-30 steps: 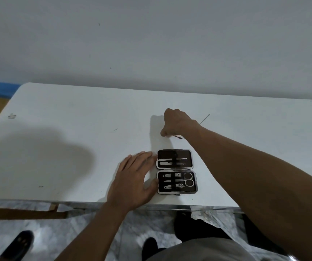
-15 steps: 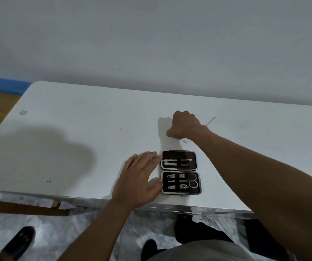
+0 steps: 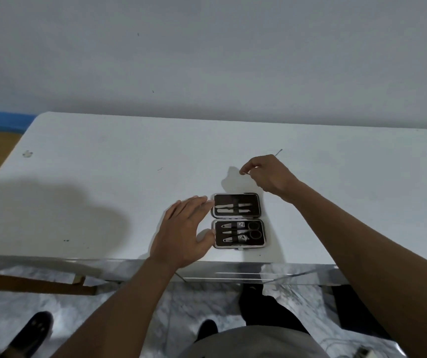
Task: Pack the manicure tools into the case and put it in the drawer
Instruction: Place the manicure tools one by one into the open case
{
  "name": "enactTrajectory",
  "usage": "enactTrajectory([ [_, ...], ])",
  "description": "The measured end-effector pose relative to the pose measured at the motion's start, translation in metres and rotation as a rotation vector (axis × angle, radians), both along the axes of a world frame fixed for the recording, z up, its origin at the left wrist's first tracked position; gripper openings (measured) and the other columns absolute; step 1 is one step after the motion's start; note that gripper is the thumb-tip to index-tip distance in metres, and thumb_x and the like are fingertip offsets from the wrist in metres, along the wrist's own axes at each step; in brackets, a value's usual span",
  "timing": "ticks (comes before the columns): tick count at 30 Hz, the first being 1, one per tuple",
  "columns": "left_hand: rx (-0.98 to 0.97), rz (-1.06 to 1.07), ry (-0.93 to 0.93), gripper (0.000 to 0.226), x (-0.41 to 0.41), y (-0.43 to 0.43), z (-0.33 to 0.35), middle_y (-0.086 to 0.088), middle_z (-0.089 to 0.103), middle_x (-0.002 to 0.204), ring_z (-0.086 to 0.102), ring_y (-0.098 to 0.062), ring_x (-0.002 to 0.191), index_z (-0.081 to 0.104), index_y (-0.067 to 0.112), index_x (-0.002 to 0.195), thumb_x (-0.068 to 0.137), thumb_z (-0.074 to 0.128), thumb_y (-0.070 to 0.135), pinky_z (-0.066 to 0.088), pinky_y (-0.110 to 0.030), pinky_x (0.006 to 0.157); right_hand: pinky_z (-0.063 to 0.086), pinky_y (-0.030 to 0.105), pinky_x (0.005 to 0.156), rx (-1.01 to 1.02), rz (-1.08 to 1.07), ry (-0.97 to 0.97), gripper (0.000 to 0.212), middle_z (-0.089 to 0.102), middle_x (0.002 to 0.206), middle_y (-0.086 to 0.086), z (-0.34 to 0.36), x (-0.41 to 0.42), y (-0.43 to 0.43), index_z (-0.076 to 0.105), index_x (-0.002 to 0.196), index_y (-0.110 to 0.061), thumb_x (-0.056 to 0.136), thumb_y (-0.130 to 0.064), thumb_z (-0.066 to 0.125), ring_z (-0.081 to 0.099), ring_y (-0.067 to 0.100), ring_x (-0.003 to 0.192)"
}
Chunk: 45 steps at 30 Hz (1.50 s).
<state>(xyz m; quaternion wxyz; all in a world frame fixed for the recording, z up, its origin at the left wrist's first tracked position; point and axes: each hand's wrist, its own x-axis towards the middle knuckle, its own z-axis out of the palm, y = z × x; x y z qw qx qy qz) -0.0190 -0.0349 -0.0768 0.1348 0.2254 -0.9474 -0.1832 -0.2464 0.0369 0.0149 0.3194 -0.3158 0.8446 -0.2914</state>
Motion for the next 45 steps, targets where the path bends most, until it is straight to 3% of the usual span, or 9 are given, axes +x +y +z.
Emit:
enactTrajectory([
  [2, -0.012, -0.004, -0.017, 0.062, 0.000, 0.000, 0.001, 0.006, 0.046, 0.146, 0.036, -0.011, 0.137, 0.046, 0.025, 0.141, 0.082, 0.047, 0.046, 0.019, -0.033, 0.115, 0.033, 0.017, 0.061, -0.014, -0.025, -0.059, 0.039, 0.051, 0.074, -0.015, 0.004, 0.004, 0.017, 0.071, 0.098, -0.016, 0.087, 0.003, 0.038, 0.041, 0.000, 0.069],
  [7, -0.013, 0.005, -0.012, 0.062, 0.000, 0.001, -0.001, 0.006, 0.046, 0.146, 0.035, -0.011, 0.137, 0.045, 0.025, 0.141, 0.083, 0.046, 0.046, 0.017, -0.033, 0.115, 0.042, 0.026, 0.083, -0.005, 0.034, 0.011, 0.037, 0.063, 0.103, -0.004, 0.000, 0.014, 0.048, 0.070, 0.113, -0.009, 0.088, 0.001, 0.044, 0.054, 0.012, 0.092],
  [11, -0.021, 0.005, -0.014, 0.062, 0.000, 0.001, -0.004, 0.005, 0.045, 0.146, 0.035, -0.011, 0.137, 0.044, 0.025, 0.142, 0.084, 0.045, 0.046, 0.017, -0.033, 0.115, 0.045, 0.025, 0.071, -0.026, 0.038, 0.130, 0.023, 0.066, 0.082, -0.004, -0.011, 0.018, 0.055, 0.075, 0.094, -0.013, 0.089, -0.004, 0.054, 0.060, 0.015, 0.078],
  [16, -0.031, 0.000, -0.002, 0.062, -0.001, -0.001, -0.006, 0.005, 0.045, 0.146, 0.035, -0.012, 0.137, 0.044, 0.024, 0.142, 0.084, 0.046, 0.046, 0.020, -0.036, 0.115, 0.038, 0.017, 0.052, 0.025, 0.017, 0.248, 0.015, 0.059, 0.071, -0.006, -0.016, 0.016, 0.047, 0.072, 0.087, -0.021, 0.090, -0.014, 0.059, 0.053, 0.005, 0.061],
  [23, -0.033, 0.007, 0.001, 0.062, -0.002, 0.000, -0.006, 0.005, 0.046, 0.146, 0.036, -0.012, 0.136, 0.045, 0.024, 0.142, 0.084, 0.046, 0.046, 0.022, -0.038, 0.115, 0.053, 0.033, 0.075, 0.085, 0.067, 0.340, 0.008, 0.070, 0.082, 0.000, -0.021, 0.011, 0.048, 0.072, 0.082, -0.020, 0.077, -0.024, 0.076, 0.065, 0.021, 0.081],
  [29, -0.020, 0.009, -0.006, 0.062, -0.002, -0.001, -0.005, 0.006, 0.045, 0.146, 0.035, -0.012, 0.137, 0.045, 0.024, 0.142, 0.084, 0.047, 0.046, 0.022, -0.038, 0.115, 0.038, 0.026, 0.076, 0.121, 0.226, 0.460, 0.014, 0.066, 0.103, 0.010, -0.019, 0.005, 0.051, 0.075, 0.097, -0.016, 0.086, -0.014, 0.066, 0.061, 0.027, 0.098],
  [32, -0.014, 0.012, 0.005, 0.061, -0.003, -0.001, -0.005, 0.006, 0.046, 0.145, 0.037, -0.012, 0.136, 0.047, 0.024, 0.141, 0.084, 0.046, 0.046, 0.023, -0.039, 0.115, 0.034, 0.025, 0.075, 0.110, 0.275, 0.487, 0.029, 0.056, 0.099, 0.011, -0.020, 0.001, 0.052, 0.074, 0.106, -0.017, 0.088, -0.005, 0.055, 0.058, 0.029, 0.098],
  [40, -0.011, 0.016, -0.005, 0.062, -0.002, 0.000, -0.003, 0.006, 0.046, 0.145, 0.037, -0.012, 0.136, 0.046, 0.025, 0.141, 0.083, 0.046, 0.046, 0.021, -0.037, 0.115, 0.048, 0.033, 0.081, 0.084, 0.375, 0.552, 0.027, 0.071, 0.104, 0.005, -0.019, 0.003, 0.048, 0.074, 0.102, -0.019, 0.088, -0.008, 0.054, 0.063, 0.028, 0.093],
  [45, -0.006, 0.013, -0.001, 0.062, -0.002, 0.000, -0.003, 0.006, 0.046, 0.145, 0.037, -0.012, 0.136, 0.047, 0.024, 0.140, 0.083, 0.045, 0.047, 0.021, -0.038, 0.116, 0.046, 0.032, 0.077, 0.080, 0.386, 0.563, 0.026, 0.074, 0.099, 0.007, -0.020, 0.003, 0.047, 0.075, 0.100, -0.016, 0.087, -0.008, 0.054, 0.064, 0.029, 0.090],
])
